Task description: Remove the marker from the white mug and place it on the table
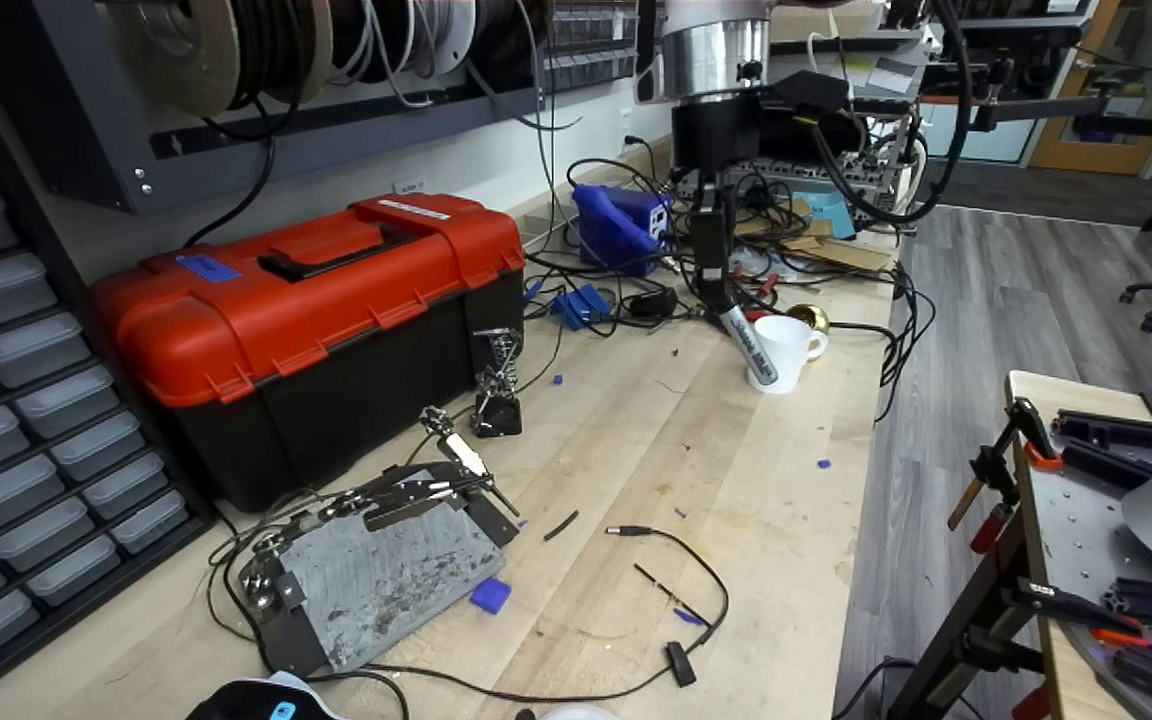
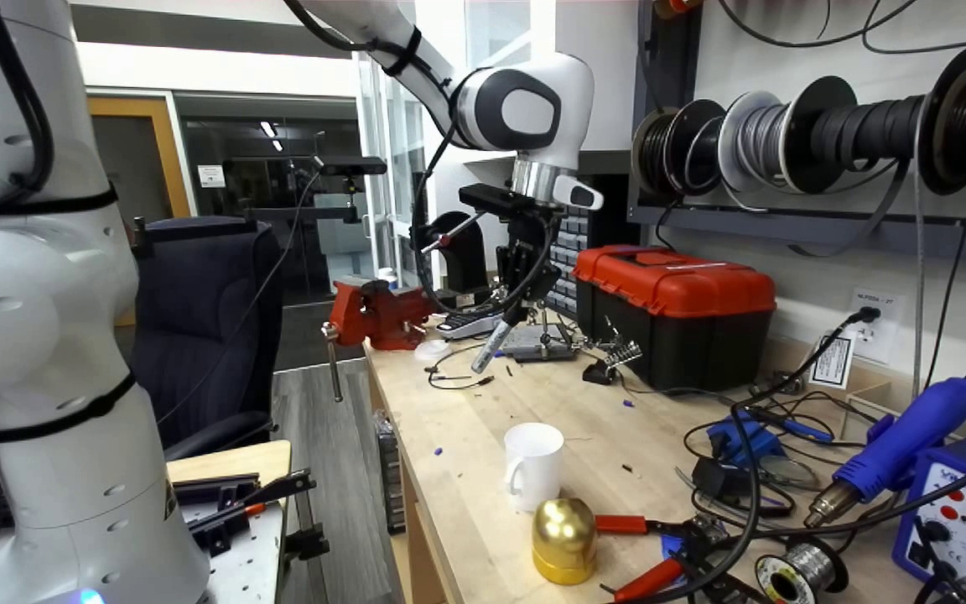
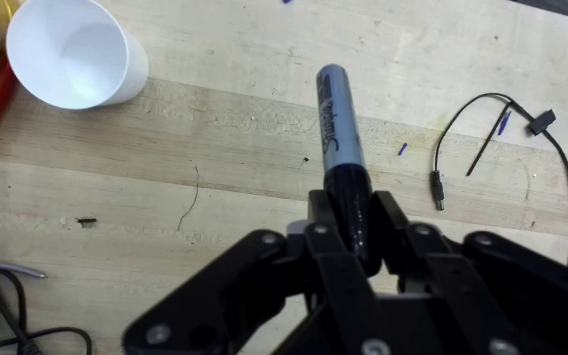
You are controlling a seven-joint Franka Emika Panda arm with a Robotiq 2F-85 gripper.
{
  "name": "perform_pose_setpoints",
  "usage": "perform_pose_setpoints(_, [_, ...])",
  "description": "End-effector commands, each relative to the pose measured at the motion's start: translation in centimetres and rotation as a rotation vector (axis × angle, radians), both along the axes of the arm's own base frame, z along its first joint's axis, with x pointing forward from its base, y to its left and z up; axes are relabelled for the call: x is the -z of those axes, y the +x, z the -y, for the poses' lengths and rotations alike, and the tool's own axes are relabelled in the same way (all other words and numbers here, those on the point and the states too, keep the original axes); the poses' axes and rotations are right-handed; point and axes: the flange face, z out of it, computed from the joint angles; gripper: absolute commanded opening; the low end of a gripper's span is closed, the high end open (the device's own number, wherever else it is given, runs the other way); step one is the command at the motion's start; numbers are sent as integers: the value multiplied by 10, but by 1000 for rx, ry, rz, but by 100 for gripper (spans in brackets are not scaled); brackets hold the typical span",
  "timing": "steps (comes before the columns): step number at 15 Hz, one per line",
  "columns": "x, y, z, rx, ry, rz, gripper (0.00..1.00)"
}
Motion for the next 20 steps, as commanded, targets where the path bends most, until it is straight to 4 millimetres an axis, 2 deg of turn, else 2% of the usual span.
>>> perform_pose_setpoints(1, [9,24,-11,-18,8,-68,4])
perform_pose_setpoints(7, [51,49,-13,-22,11,-176,4])
perform_pose_setpoints(14, [101,66,-6,-14,19,-282,4])
perform_pose_setpoints(20, [126,74,-2,-10,24,-335,4])
